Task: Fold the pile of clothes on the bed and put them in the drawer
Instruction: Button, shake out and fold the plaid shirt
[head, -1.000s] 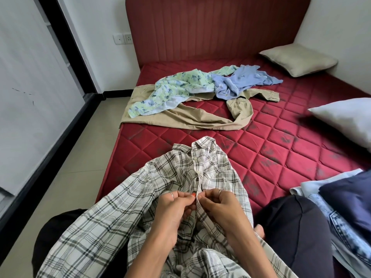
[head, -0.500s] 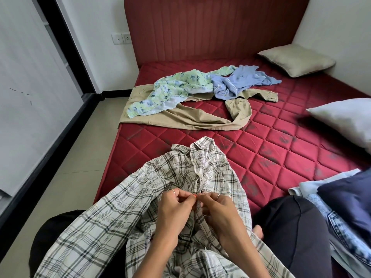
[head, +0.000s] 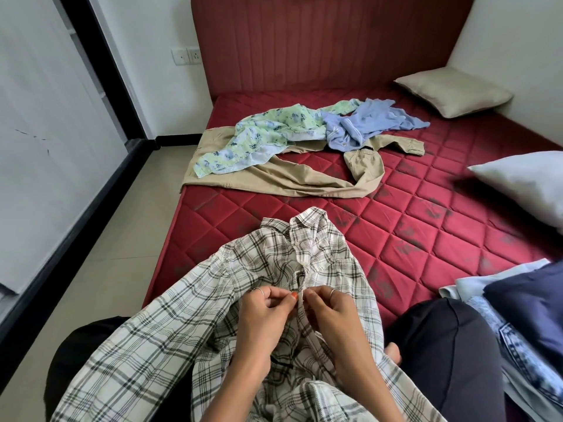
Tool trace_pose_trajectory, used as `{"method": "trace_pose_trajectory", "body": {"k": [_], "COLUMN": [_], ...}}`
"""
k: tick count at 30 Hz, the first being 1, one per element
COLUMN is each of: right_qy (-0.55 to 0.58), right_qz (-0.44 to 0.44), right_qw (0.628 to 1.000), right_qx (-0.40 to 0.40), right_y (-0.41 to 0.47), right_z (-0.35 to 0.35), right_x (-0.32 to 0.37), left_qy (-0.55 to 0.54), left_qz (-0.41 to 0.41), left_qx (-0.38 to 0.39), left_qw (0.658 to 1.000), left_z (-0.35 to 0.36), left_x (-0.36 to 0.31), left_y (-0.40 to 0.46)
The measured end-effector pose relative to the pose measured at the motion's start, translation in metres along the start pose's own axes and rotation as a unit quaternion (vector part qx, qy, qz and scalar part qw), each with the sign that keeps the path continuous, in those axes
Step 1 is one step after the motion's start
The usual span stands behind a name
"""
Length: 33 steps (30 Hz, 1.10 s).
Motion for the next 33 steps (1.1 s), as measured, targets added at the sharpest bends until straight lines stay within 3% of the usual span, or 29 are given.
{"method": "trace_pose_trajectory", "body": {"k": [10, 17, 27, 33], "right_qy": [-0.030, -0.022, 0.015, 0.021], "right_qz": [-0.011, 0.000, 0.024, 0.026], "right_qw": [0.999, 1.000, 0.999, 0.999], "right_qx": [0.014, 0.014, 0.022, 0.035], "right_y": [0.003, 0.003, 0.001, 0.001], "right_z": [-0.001, -0.001, -0.003, -0.001], "right_x": [-0.004, -0.006, -0.005, -0.001], "left_qy": [-0.041, 0.004, 0.177, 0.173], "left_qz": [-0.038, -0.066, 0.065, 0.083], "left_qx": [0.027, 0.036, -0.017, -0.016], "left_qw": [0.998, 0.997, 0.982, 0.981], "left_z": [0.005, 0.009, 0.015, 0.013], "left_x": [0.012, 0.012, -0.006, -0.007], "left_y": [0.007, 0.009, 0.007, 0.006]}}
Point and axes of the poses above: each hand's wrist, its own y-axis towards the middle knuckle, its own z-axis out of the palm, x = y × z, the point moved 3 cm from there along y, towards the middle knuckle, and after that the axes turned 12 degrees about -z, right-handed, at the moved point
